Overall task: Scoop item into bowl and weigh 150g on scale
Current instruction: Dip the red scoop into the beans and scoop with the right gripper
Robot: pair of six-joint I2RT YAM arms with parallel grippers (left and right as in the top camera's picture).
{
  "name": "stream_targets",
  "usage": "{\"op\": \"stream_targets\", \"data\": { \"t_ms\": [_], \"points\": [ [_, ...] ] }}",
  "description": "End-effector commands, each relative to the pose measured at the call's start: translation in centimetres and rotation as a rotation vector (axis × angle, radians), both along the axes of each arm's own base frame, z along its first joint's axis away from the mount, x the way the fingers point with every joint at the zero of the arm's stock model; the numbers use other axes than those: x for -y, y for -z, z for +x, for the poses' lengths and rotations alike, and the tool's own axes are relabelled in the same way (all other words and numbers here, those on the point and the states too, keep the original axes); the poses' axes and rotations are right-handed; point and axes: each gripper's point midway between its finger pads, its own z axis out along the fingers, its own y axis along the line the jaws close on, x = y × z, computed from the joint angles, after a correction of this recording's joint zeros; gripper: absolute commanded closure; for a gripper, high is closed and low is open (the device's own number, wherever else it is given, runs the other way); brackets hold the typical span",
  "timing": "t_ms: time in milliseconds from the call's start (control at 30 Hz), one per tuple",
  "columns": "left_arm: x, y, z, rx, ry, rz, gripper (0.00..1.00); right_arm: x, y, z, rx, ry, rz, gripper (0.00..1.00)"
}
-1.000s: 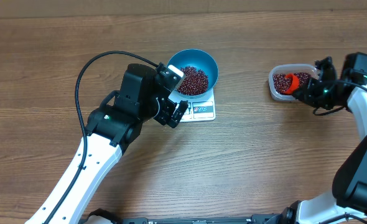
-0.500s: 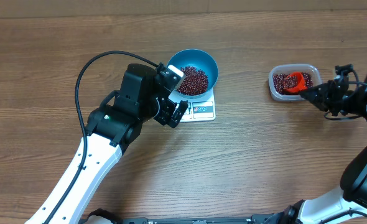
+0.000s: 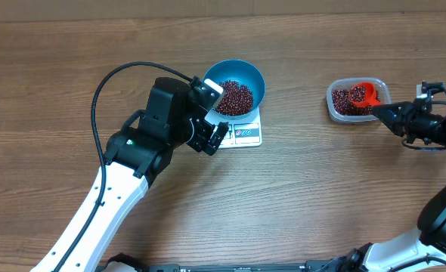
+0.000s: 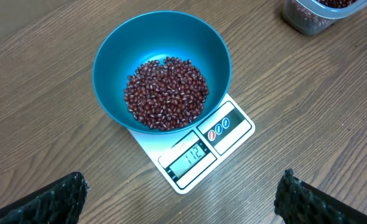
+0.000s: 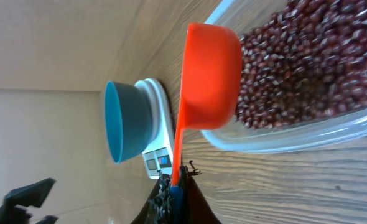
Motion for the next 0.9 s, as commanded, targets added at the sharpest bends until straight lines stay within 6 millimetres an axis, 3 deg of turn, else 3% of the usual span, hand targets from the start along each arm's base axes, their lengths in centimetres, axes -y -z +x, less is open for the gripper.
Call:
{"op": "stream_targets", "data": {
  "t_ms": [0, 433, 667, 867],
  "points": [
    [0.1, -0.8, -0.2, 0.024, 0.021, -0.007, 0.00, -0.5, -1.0, -0.1, 0.039, -0.013, 0.051, 0.96],
    [0.1, -0.8, -0.2, 0.024, 0.021, -0.007, 0.00, -1.7, -3.2, -0.8, 0.109, -0.052, 0.099, 0.96],
    [0.1, -0.8, -0.2, 0.024, 0.021, -0.007, 0.00, -2.3, -6.1, -1.0, 0.189, -0.064, 0.076, 0.96],
    [0.1, -0.8, -0.2, 0.024, 0.021, -0.007, 0.00, -4.0, -8.8, -1.1, 0.257, -0.115, 0.030, 0.96]
  ]
}}
